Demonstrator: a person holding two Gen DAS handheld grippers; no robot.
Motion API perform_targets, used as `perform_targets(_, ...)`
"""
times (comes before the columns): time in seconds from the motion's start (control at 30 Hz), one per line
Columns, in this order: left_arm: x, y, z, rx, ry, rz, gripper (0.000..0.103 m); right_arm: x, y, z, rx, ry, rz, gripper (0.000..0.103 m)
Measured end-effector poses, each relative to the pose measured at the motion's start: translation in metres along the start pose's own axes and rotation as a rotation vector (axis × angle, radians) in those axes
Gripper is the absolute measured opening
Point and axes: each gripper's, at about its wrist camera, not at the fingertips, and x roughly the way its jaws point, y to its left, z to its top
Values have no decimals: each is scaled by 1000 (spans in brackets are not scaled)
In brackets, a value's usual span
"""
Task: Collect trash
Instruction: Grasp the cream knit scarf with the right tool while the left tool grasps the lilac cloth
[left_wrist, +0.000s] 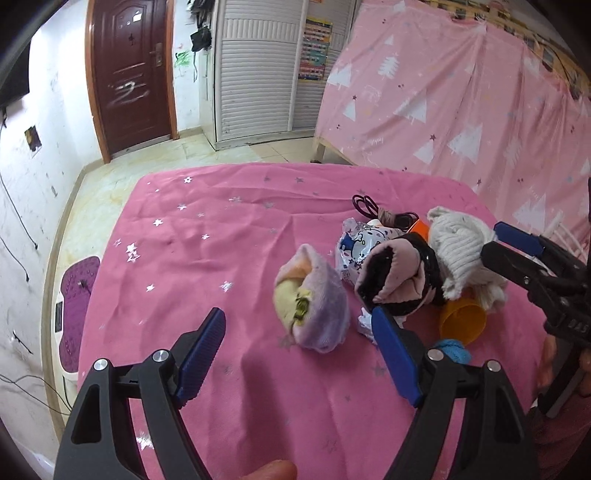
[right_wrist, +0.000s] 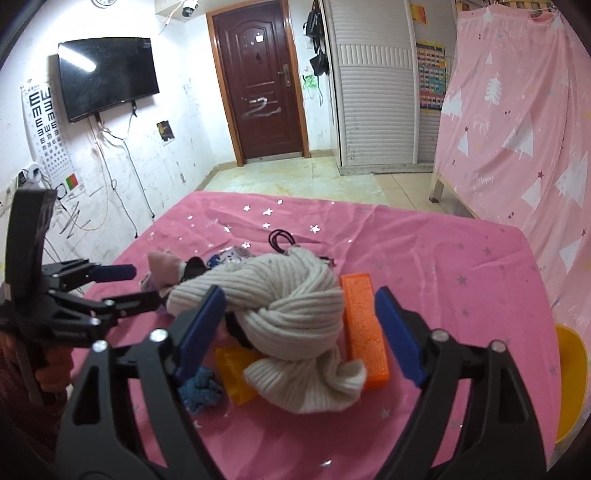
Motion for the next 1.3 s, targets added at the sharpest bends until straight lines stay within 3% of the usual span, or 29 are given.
perform_targets(0.1,6,-3,2,9,-7,8,73,4,4,1,-11,8,0,81)
perform_targets(0.27,12,-10,1,39,-8,4,33,9,10,0,-34,23,3,81)
perform_targets(0.33,13,-11,0,44,-9,5,25,11,13,-1,-51,24,-1,81)
perform_targets(0.37,12,-11,-1,45,-16,6,24,11,14,-1,-59,21,-1,73)
perform_targets(0.43,10,-12,-3,44,-28,5,20,12,17,-2,-81,27,-1,69)
perform_targets(0.67,-10,-4,-4,-6,-63,12,17,4,14,0,-63,-4,8,55)
perform_targets(0.97,-53,-8,5,0,-149,44,17,-21,5,6,-8,-85,47,54)
perform_targets(1.3,-74,-62,25,78,-203,13,17,-60,-37,3,84,-179,17,55)
